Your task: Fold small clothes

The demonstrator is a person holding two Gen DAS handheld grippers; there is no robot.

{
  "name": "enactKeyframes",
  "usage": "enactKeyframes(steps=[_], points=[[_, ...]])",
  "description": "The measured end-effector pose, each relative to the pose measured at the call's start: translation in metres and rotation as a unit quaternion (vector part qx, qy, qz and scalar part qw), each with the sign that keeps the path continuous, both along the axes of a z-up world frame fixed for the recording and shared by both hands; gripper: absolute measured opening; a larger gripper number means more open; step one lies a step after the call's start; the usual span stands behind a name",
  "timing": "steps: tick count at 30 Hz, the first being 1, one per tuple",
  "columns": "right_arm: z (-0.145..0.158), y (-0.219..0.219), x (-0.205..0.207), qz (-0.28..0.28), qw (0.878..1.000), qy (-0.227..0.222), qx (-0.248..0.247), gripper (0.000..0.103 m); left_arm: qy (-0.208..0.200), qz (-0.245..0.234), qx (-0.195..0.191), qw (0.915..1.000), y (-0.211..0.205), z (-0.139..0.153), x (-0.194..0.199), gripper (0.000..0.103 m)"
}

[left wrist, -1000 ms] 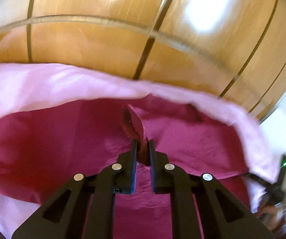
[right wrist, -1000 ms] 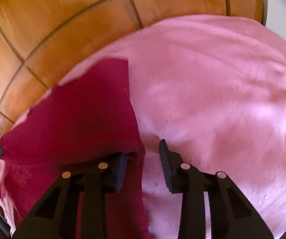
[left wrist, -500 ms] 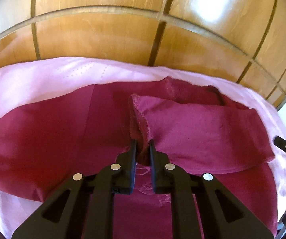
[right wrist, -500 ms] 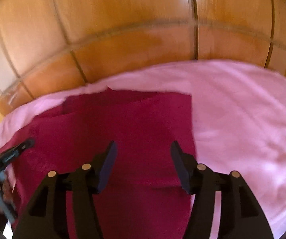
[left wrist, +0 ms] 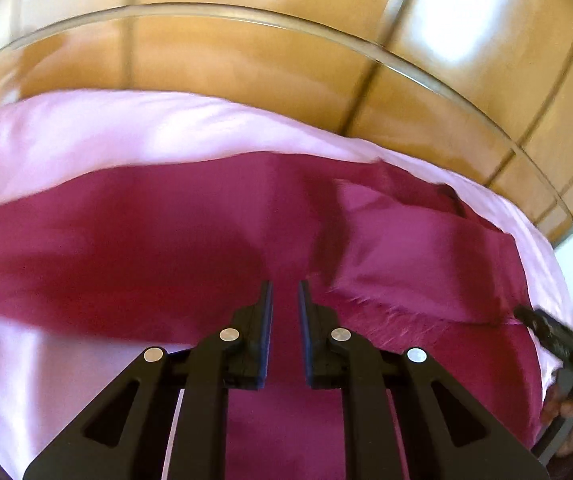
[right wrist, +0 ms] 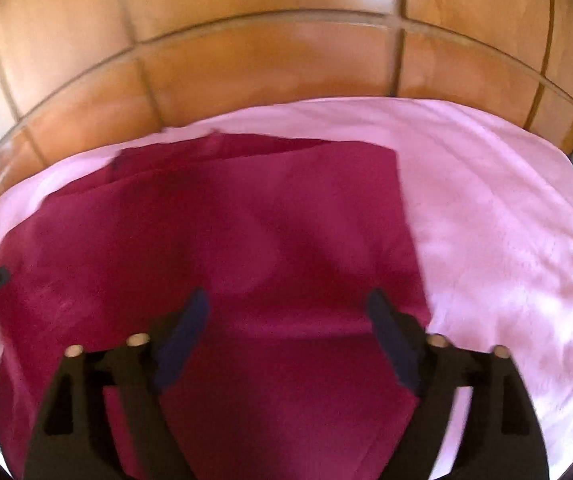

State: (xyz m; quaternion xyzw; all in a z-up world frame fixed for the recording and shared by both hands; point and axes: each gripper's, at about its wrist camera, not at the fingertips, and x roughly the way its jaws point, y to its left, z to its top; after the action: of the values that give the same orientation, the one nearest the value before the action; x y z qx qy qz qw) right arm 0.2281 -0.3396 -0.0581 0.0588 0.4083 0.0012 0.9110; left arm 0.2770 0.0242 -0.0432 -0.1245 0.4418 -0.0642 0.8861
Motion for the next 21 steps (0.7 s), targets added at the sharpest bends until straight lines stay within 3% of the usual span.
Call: enactKeyframes(steps=[4, 8, 9, 10, 12, 13, 16, 21], points=[[-0.005, 0.033, -0.029, 0.037, 0.999, -0.01, -0.006, 0.092, 0.003, 0.055, -0.028, 0.9981, 0.063, 0.0, -0.036, 0.011], [-0.022, 0.062, -0.048, 0.075, 0.997, 0.002, -0.024, 0.098, 0.006, 0.129, -0.049, 0.9904, 0.142, -0.006, -0.075, 0.011], [-0.028, 0.068, -0.05, 0.079, 0.996, 0.009, -0.032, 0.1, 0.005, 0.152, -0.055, 0.9868, 0.161, -0.007, -0.084, 0.013], [-0.036, 0.071, -0.053, 0.081, 0.996, 0.013, -0.042, 0.101, 0.004, 0.183, -0.063, 0.981, 0.187, -0.009, -0.095, 0.027], [-0.045, 0.076, -0.055, 0.074, 0.996, -0.001, -0.052, 0.101, -0.001, 0.234, -0.078, 0.9692, 0.223, -0.012, -0.109, 0.039], [-0.048, 0.075, -0.055, 0.07, 0.997, -0.003, -0.044, 0.101, -0.006, 0.262, -0.086, 0.9611, 0.245, -0.012, -0.117, 0.04], [-0.05, 0.068, -0.052, 0.065, 0.998, 0.001, -0.02, 0.101, -0.008, 0.304, -0.099, 0.9475, 0.286, -0.014, -0.125, 0.04], [-0.05, 0.073, -0.051, 0.066, 0.998, 0.0, -0.025, 0.101, -0.001, 0.346, -0.127, 0.9298, 0.324, -0.022, -0.12, 0.04]])
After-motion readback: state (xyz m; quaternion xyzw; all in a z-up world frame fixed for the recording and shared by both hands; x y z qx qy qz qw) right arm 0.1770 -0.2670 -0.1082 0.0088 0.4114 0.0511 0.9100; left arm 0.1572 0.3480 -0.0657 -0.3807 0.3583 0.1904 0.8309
